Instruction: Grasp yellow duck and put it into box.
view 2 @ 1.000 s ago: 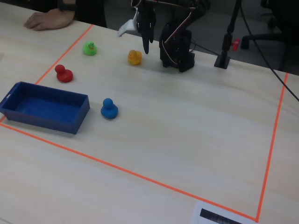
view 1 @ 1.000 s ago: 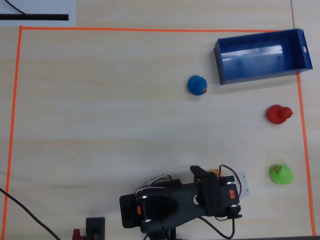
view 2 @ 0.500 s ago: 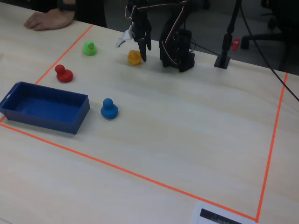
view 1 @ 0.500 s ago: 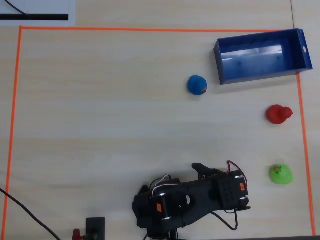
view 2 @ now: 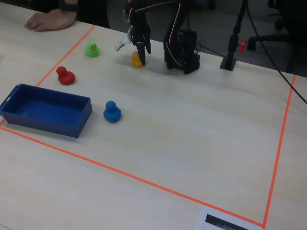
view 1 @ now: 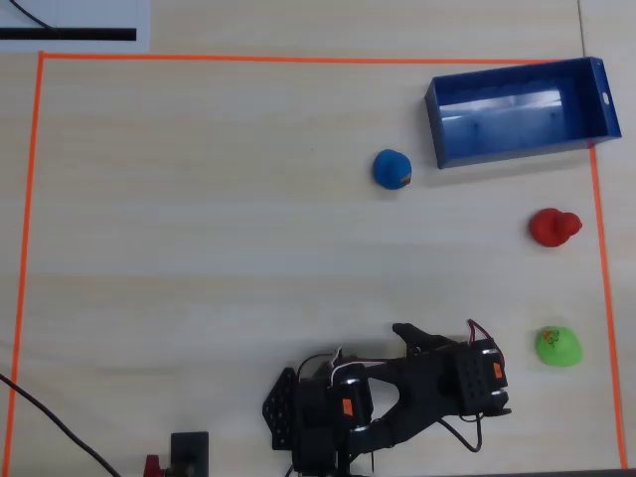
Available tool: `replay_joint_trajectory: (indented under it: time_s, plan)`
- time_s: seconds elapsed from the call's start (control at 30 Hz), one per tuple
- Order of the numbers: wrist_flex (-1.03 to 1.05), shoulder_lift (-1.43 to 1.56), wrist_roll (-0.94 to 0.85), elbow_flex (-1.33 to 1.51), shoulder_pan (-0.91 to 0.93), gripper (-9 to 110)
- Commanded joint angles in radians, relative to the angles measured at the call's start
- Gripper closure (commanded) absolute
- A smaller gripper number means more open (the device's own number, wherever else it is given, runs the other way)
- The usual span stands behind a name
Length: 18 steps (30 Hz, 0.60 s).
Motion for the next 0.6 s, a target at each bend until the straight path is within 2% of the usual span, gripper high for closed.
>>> replay_joint_trajectory:
  time_s: [0.0, 0.43, 0.53, 0.57]
  plan:
    - [-0.046, -0.02, -0.009, -0.046, 0.011, 63]
    - [-0.193, -0.201, 0.025, -0.16, 0.017, 65]
    - [-0.193, -0.207, 0.021, -0.172, 0.017, 73]
    - [-0.193, -0.207, 0.028, -0.175, 0.017, 81]
